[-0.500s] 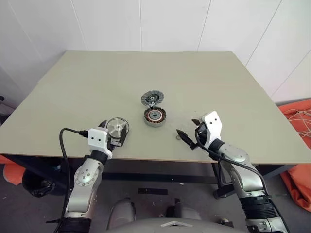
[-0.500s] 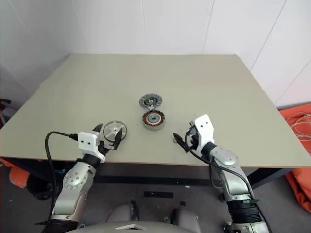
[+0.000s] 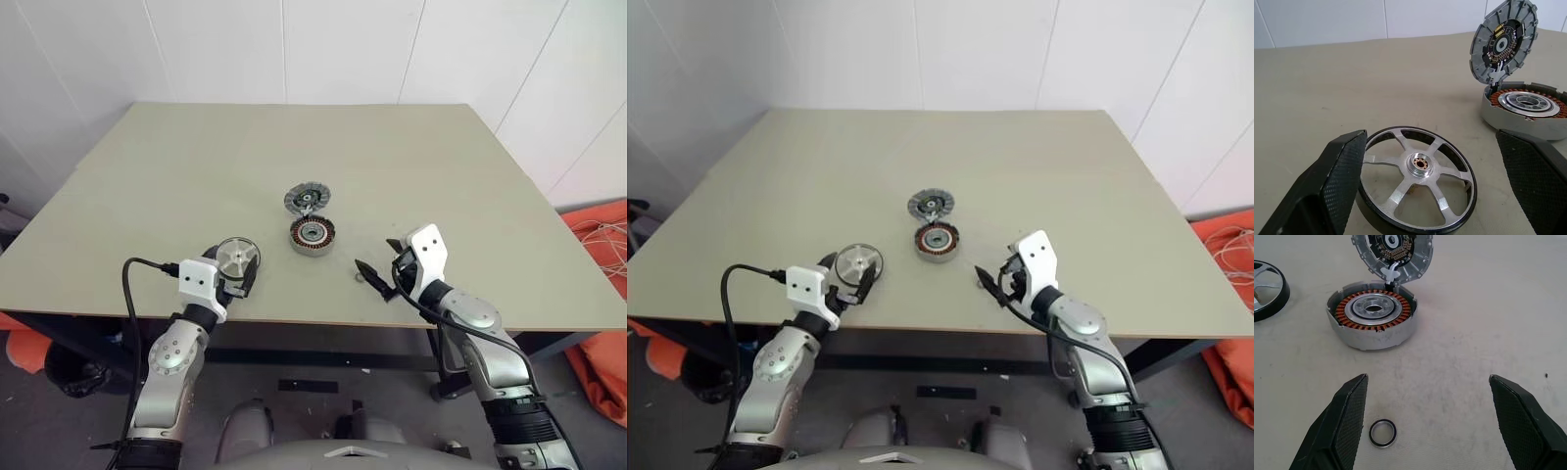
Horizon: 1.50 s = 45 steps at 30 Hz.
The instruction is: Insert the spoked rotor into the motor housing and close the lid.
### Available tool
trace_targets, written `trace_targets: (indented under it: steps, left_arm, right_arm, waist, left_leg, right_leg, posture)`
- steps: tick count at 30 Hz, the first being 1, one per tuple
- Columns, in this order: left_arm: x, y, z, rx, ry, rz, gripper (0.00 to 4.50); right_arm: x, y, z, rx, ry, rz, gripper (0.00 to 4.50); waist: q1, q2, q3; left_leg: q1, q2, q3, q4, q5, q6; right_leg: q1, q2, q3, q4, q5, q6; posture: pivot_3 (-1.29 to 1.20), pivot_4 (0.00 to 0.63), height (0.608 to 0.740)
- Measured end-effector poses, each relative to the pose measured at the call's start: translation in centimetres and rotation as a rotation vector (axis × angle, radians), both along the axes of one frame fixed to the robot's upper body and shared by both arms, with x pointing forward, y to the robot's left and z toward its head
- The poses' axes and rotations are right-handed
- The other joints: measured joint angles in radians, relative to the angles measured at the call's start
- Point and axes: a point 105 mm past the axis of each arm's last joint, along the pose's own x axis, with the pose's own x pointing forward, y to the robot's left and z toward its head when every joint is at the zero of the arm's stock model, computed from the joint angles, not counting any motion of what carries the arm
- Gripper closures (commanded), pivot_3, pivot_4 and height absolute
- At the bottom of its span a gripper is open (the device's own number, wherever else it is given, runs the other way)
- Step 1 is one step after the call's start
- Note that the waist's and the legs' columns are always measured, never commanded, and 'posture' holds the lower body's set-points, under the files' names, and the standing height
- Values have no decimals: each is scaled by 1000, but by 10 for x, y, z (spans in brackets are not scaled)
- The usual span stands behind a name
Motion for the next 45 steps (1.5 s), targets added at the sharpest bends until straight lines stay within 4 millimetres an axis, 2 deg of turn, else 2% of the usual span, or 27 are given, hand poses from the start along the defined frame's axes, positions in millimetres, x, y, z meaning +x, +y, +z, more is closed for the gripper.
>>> trace_targets:
  steps: [20,36,40,45]
  left_arm:
    - [-1,-3,-1,-26,4,-6,23]
    - [-1,-2,2,-31,17,-1,23]
    - [-3,-3,3,-33,24,-1,23]
    - [-3,-3,6,-35,23,-2,23]
  right_arm:
    - [-3,5,-1,11,16,42,0]
    - [-10,17,-25,-72,126,96,0]
    - [-10,14,-34,-82,160,84,0]
    - [-8,14,-35,-85,171,81,0]
  waist:
    - [0,0,0]
    - [0,0,0]
    - [0,0,0]
    - [0,0,0]
  left_leg:
    - [0,0,0,0,0,0]
    - [0,0,0,0,0,0]
    - [0,0,0,0,0,0]
    - [0,0,0,0,0,0]
  right_leg:
    - [0,0,0,0,1,-2]
    - [0,0,0,0,1,-2]
    - [0,0,0,0,1,-2]
    - [0,0,0,0,1,-3]
  posture:
    - [0,0,740]
    - [0,0,740]
    - [0,0,740]
    - [0,0,740]
